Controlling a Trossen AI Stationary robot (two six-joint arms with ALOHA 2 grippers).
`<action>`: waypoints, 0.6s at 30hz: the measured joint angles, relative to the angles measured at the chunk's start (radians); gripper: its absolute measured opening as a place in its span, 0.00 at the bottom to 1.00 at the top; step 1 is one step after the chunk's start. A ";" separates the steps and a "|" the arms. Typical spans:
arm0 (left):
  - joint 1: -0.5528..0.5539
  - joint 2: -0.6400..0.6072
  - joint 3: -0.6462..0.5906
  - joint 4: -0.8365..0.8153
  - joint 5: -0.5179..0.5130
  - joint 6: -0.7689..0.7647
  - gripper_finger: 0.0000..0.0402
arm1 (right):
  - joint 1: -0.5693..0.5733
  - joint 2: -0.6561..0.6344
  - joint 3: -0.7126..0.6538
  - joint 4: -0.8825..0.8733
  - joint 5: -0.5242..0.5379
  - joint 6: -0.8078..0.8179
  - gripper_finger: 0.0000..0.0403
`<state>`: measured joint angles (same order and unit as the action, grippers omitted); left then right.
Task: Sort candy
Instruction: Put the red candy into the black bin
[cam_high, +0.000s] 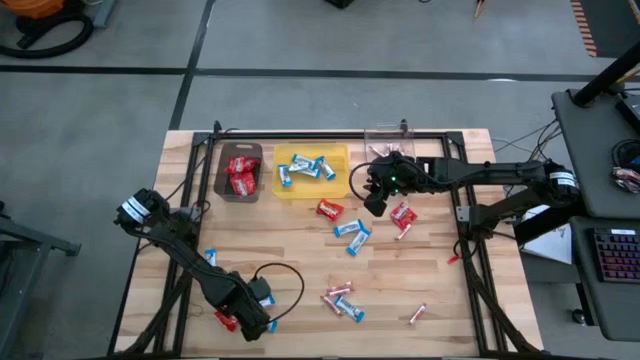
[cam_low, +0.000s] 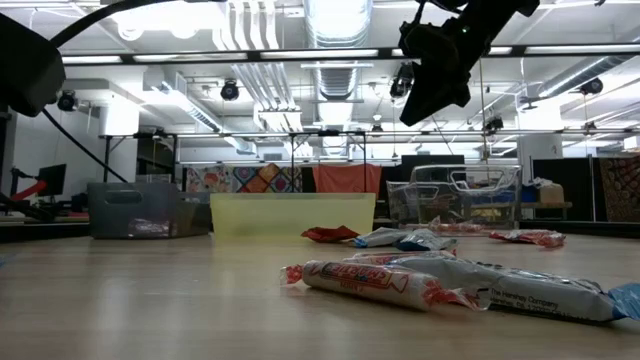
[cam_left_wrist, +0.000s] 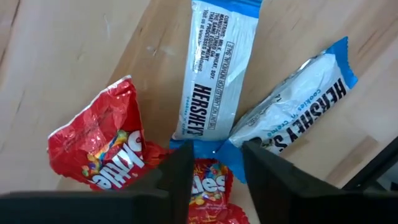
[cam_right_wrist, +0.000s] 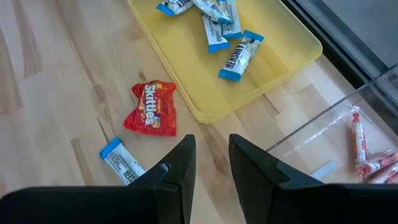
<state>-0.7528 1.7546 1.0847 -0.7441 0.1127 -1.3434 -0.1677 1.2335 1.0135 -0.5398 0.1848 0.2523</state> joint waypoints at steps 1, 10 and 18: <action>0.000 0.000 0.000 -0.001 0.000 0.004 0.26 | 0.000 0.000 0.000 0.000 0.000 0.000 0.23; 0.000 -0.004 0.000 -0.034 -0.001 0.030 0.02 | 0.000 0.000 0.000 0.002 0.000 0.011 0.23; 0.000 -0.024 -0.001 -0.044 -0.001 0.043 0.00 | 0.000 0.000 0.000 0.007 0.000 0.011 0.23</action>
<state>-0.7528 1.7305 1.0840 -0.7879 0.1120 -1.3007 -0.1677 1.2335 1.0130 -0.5331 0.1848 0.2630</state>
